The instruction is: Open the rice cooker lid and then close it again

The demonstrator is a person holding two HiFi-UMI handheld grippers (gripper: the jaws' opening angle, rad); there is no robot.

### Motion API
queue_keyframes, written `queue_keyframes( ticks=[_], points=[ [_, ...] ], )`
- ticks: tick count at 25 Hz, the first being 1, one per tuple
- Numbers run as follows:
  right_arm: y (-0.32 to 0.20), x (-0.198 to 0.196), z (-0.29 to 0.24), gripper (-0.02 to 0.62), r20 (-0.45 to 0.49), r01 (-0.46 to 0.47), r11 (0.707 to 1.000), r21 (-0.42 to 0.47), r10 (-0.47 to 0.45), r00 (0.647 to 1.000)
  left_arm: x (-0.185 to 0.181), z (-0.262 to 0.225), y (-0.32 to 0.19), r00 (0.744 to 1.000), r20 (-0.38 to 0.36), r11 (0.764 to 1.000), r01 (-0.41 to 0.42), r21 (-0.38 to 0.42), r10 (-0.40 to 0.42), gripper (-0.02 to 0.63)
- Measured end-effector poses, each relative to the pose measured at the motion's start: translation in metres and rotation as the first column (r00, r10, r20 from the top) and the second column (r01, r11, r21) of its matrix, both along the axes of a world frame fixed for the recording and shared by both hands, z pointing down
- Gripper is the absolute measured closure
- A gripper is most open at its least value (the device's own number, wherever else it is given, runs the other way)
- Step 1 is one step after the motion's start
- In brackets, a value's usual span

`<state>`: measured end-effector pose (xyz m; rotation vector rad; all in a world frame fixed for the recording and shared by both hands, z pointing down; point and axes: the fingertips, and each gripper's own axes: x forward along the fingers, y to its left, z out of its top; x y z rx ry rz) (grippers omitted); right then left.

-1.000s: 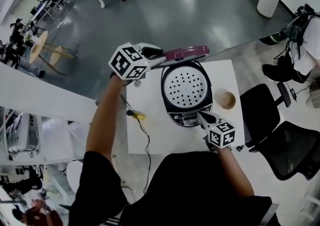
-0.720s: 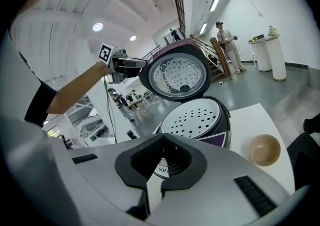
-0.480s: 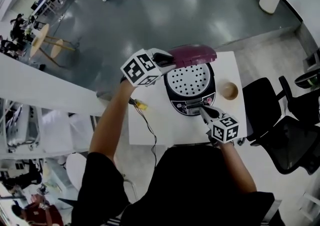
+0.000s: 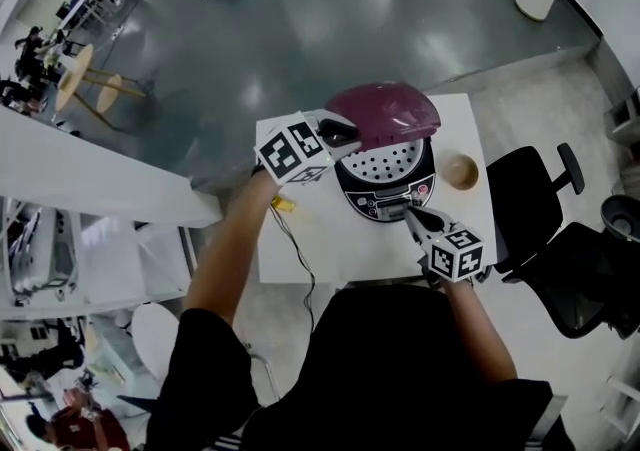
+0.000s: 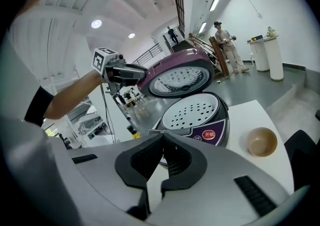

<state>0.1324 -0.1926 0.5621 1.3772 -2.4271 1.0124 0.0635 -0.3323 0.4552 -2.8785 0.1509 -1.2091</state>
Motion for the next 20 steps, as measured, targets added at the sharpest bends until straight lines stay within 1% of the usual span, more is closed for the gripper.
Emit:
queue_keyframes(
  ticks=[7,13,16,20],
  points=[
    [0.004,-0.002,0.007,0.595,-0.020,-0.004,1.000,-0.022,0.004,1.000,0.002,0.023,0.024,0.996,0.061,0.998,-0.064,0.029,0.062,0.531],
    [-0.001,-0.005,0.007,0.595,-0.021,0.001,1.000,-0.031,-0.001,1.000,0.002,0.047,0.041,0.992,0.084,0.996,-0.089,-0.012,0.090,0.532],
    [-0.004,-0.006,0.005,0.595,-0.014,-0.004,0.999,-0.032,0.003,1.000,0.001,0.055,0.046,0.991,0.076,0.993,-0.110,-0.035,0.112,0.532],
    [-0.008,-0.005,0.009,0.595,-0.019,-0.009,0.999,-0.047,0.008,1.000,0.001,0.061,0.049,0.992,0.030,0.990,-0.118,-0.081,0.121,0.534]
  ],
)
